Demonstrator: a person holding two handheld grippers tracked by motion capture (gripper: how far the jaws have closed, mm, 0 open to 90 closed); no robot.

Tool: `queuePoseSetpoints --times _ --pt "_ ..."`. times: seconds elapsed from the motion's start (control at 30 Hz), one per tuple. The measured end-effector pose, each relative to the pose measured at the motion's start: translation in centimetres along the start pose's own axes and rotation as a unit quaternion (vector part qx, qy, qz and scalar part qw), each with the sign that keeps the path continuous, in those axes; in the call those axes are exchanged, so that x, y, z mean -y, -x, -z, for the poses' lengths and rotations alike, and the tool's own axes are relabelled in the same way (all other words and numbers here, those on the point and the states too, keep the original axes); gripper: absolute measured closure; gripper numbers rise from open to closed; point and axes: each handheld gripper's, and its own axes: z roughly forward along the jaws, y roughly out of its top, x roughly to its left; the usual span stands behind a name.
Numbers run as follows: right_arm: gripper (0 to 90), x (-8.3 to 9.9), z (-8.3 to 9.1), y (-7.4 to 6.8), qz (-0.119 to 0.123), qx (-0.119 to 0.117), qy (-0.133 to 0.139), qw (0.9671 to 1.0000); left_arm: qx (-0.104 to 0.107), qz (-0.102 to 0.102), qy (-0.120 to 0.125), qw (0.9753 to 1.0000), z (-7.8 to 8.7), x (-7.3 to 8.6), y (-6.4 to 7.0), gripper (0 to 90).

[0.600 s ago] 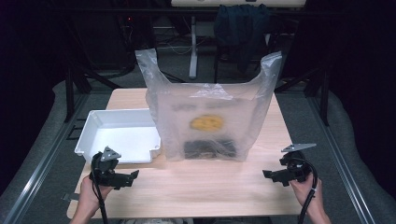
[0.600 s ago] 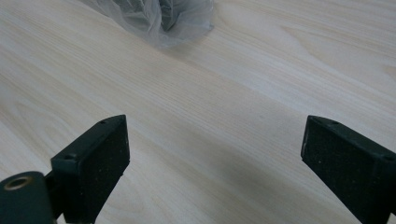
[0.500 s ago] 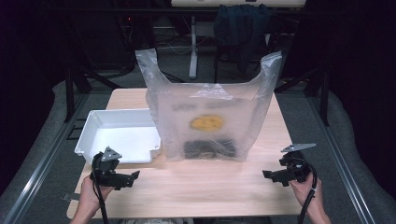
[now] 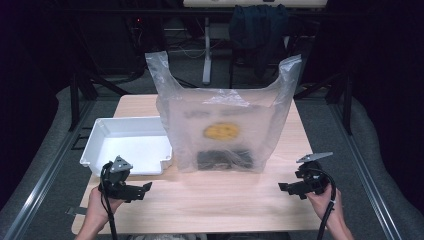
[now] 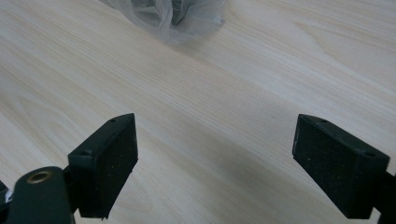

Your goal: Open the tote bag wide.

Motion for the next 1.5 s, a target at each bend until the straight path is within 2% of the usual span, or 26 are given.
queuePoseSetpoints --times 0.3,0.33,0.4,0.57,0.63,0.67,0.87,0.9,0.93,1.13,1.2,1.23,1.37,1.5 --pt "15.3 -0.7 0.1 -0.6 0.011 -0.005 0.004 0.9999 0.007 -0.012 0.012 0.9998 -0.1 -1.3 0.6 10.6" --pt "15.5 -0.8 0.2 -0.6 0.017 0.000 -0.001 0.9998 0.009 -0.014 0.014 0.9998 -0.1 -1.5 0.7 11.0" --pt "15.5 -0.9 0.1 -0.8 0.011 -0.006 0.008 0.9999 0.008 -0.019 0.020 0.9996 -0.2 -1.9 0.9 12.0" --pt "16.4 -1.4 0.0 -1.0 0.020 -0.004 0.012 0.9997 0.010 -0.029 0.027 0.9992 -0.5 -2.8 1.5 14.9" --pt "16.9 -1.8 0.1 -1.0 0.028 -0.003 0.005 0.9996 0.011 -0.032 0.030 0.9990 -0.6 -3.0 1.7 16.4" --pt "16.9 -1.9 -0.1 -1.2 0.023 -0.007 0.013 0.9996 0.012 -0.034 0.030 0.9989 -0.6 -3.2 1.7 17.5" --pt "17.7 -2.8 -0.2 -1.7 0.034 -0.012 0.019 0.9992 0.020 -0.040 0.037 0.9983 -0.8 -4.0 2.0 20.9" --pt "17.7 -3.1 0.0 -1.8 0.040 -0.006 0.012 0.9991 0.021 -0.040 0.040 0.9982 -0.9 -4.1 2.0 20.7" --pt "17.9 -3.2 -0.2 -1.9 0.036 -0.013 0.024 0.9990 0.022 -0.040 0.041 0.9981 -1.0 -4.2 2.0 20.6" --pt "17.5 -4.1 0.2 -2.5 0.046 -0.018 0.040 0.9980 0.026 -0.041 0.049 0.9976 -1.4 -5.0 2.2 18.4" --pt "17.6 -4.4 0.5 -2.6 0.051 -0.013 0.035 0.9980 0.030 -0.041 0.051 0.9974 -1.4 -5.4 2.2 18.3" --pt "18.1 -4.4 0.4 -2.7 0.046 -0.016 0.045 0.9978 0.031 -0.042 0.055 0.9971 -1.4 -5.6 2.3 18.3" --pt "22.4 -5.1 0.7 -2.9 0.049 -0.023 0.058 0.9969 0.037 -0.040 0.067 0.9963 -1.3 -6.3 2.2 21.1" --pt "26.4 -6.1 1.5 -3.2 0.051 -0.026 0.084 0.9948 0.043 -0.038 0.085 0.9947 -1.2 -7.2 2.3 24.7"
